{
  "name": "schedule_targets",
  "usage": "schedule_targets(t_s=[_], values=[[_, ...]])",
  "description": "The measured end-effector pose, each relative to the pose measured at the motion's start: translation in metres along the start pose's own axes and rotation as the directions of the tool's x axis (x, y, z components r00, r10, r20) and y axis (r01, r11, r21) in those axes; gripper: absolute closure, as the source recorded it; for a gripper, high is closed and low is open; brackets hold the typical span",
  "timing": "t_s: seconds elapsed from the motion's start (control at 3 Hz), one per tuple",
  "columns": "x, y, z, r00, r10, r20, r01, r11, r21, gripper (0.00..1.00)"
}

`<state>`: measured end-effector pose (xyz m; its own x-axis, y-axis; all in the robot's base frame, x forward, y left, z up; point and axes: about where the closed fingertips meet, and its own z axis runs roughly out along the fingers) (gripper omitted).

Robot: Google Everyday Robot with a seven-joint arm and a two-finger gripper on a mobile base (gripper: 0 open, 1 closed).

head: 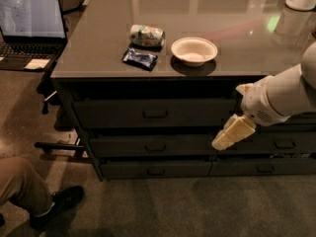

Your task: Open top drawer

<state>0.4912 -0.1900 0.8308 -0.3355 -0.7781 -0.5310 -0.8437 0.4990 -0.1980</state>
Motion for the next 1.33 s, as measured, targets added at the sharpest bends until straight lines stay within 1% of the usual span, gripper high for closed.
schedule_targets(t_s=[0.33, 0.67, 1.0, 1.33], values=[[-0.006, -0.011, 0.0, 1.0, -0.002, 0.023, 0.001, 0.999, 0.045, 0.0], [-0.007, -0.011, 0.0, 1.0, 0.002, 0.022, -0.003, 0.9987, 0.05, 0.0], [-0.001, -0.017, 0.028, 1.0, 0.024, 0.018, -0.025, 0.9987, 0.045, 0.0], [0.006, -0.026, 0.069, 0.999, 0.032, -0.01, -0.031, 0.9992, 0.026, 0.0]])
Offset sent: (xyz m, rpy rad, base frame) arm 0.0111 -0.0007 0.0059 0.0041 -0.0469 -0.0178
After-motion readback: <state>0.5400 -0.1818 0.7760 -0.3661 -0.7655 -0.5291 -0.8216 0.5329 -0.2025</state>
